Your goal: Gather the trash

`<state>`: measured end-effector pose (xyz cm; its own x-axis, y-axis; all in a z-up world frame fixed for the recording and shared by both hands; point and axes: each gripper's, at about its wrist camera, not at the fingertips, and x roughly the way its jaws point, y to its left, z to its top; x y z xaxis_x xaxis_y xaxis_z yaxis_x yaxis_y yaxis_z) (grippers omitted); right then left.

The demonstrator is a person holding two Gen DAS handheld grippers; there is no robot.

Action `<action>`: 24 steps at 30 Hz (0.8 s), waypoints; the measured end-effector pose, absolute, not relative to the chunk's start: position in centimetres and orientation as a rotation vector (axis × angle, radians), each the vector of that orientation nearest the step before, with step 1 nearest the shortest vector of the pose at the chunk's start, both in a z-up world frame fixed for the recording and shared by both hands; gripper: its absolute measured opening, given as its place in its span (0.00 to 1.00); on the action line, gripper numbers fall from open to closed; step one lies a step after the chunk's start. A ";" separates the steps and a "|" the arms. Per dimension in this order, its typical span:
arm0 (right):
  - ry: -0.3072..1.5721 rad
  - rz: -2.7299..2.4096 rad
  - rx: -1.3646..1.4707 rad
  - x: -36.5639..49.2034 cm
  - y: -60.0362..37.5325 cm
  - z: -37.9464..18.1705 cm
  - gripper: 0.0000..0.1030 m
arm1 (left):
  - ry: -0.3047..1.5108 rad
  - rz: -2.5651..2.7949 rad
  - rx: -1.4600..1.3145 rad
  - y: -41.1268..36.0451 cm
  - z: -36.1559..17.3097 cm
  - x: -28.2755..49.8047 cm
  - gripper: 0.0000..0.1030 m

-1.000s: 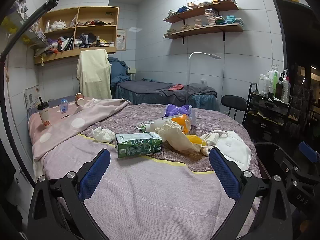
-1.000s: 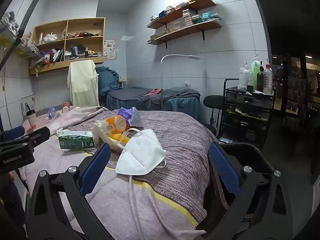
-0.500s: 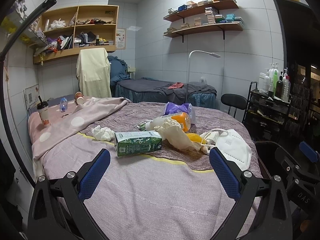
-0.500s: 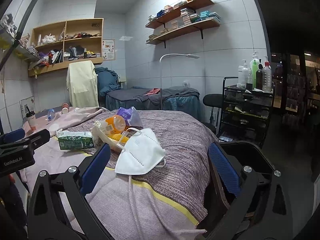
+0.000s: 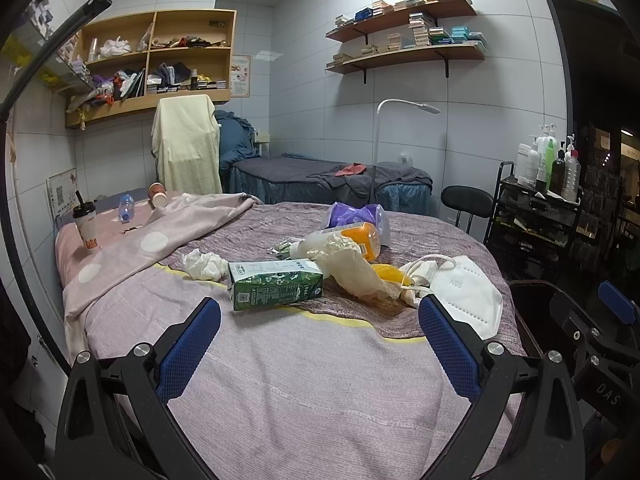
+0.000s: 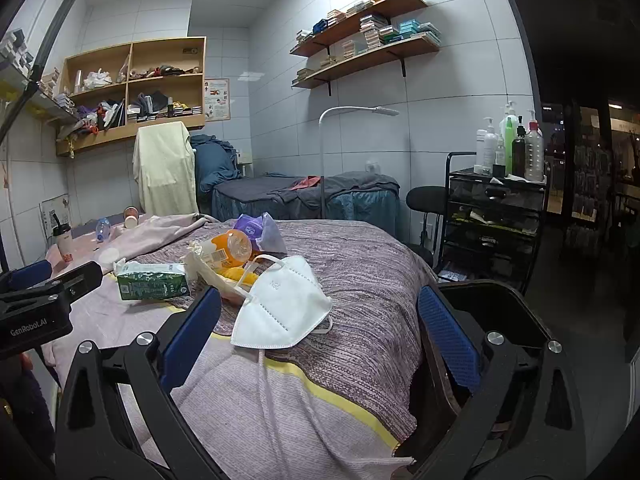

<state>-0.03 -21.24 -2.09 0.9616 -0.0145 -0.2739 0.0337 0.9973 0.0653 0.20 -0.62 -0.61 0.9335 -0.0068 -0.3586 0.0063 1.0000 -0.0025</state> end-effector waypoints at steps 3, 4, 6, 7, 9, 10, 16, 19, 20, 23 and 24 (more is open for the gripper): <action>0.276 -0.024 0.072 0.0 -21.3 -2.1 0.95 | 0.366 -0.007 -0.001 -0.6 -0.6 0.2 0.94; 0.278 -0.025 0.072 0.0 -21.3 -2.1 0.95 | 0.366 -0.007 -0.001 -0.6 -0.6 0.2 0.94; 0.278 -0.024 0.074 0.0 -21.2 -2.2 0.95 | 0.366 -0.008 -0.001 -0.7 -0.7 0.2 0.94; 0.278 -0.024 0.075 0.0 -21.1 -2.3 0.95 | 0.367 -0.007 -0.001 -0.6 -0.6 0.2 0.94; 0.279 -0.025 0.074 0.0 -21.2 -2.2 0.95 | 0.367 -0.007 -0.002 -0.6 -0.6 0.2 0.94; 0.278 -0.025 0.075 -0.1 -21.2 -2.2 0.95 | 0.367 -0.007 -0.002 -0.6 -0.6 0.2 0.94; 0.281 -0.023 0.077 -0.1 -21.1 -2.3 0.95 | 0.366 -0.007 -0.001 -0.6 -0.6 0.2 0.94; 0.281 -0.024 0.079 -0.1 -21.1 -2.3 0.95 | 0.367 -0.007 -0.001 -0.6 -0.6 0.2 0.94; 0.281 -0.024 0.079 -0.1 -21.1 -2.3 0.95 | 0.367 -0.007 -0.001 -0.6 -0.6 0.2 0.94; 0.282 -0.024 0.079 -0.1 -21.2 -2.3 0.95 | 0.367 -0.007 -0.002 -0.6 -0.6 0.2 0.94; 0.283 -0.023 0.080 -0.1 -21.1 -2.2 0.95 | 0.368 -0.008 -0.001 -0.7 -0.6 0.2 0.94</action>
